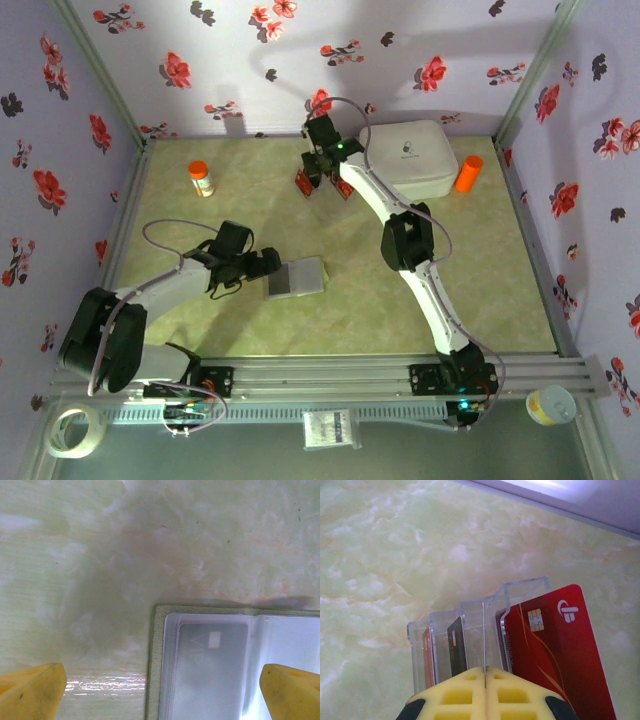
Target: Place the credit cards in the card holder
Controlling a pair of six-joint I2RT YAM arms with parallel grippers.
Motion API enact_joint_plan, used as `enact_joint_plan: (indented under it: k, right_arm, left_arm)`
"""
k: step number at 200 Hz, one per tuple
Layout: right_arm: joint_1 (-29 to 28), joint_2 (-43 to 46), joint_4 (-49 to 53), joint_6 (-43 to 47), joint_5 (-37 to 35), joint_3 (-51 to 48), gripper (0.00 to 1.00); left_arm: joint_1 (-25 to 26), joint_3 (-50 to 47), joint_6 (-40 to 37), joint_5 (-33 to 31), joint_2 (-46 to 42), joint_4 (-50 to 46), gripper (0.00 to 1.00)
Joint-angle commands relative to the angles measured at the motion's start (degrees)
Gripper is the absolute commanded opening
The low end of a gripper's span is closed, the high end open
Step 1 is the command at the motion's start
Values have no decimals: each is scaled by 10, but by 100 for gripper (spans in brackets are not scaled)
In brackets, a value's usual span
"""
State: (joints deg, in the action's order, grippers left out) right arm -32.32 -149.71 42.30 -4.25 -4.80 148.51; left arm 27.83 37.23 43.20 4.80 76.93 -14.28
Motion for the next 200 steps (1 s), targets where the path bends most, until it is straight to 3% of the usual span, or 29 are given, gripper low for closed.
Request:
enact_joint_plan:
  k: [1, 77, 123, 159, 200]
  right_arm:
    - [-3, -5, 11, 11, -6, 25, 1]
    - [-24, 64, 2, 70, -32, 24, 0]
    - [-34, 144, 23, 56, -24, -7, 0]
    - [-33, 254, -2, 2, 10, -125, 0]
    - [-29, 426, -138, -123, 122, -383, 0]
  left_arm:
    - [-2, -6, 6, 8, 7, 7, 100]
    - [-2, 1, 0, 7, -5, -9, 100]
    - [-3, 14, -16, -7, -25, -35, 100]
    - [-4, 34, -39, -24, -39, -70, 100]
    - [-5, 45, -58, -40, -59, -100, 100]
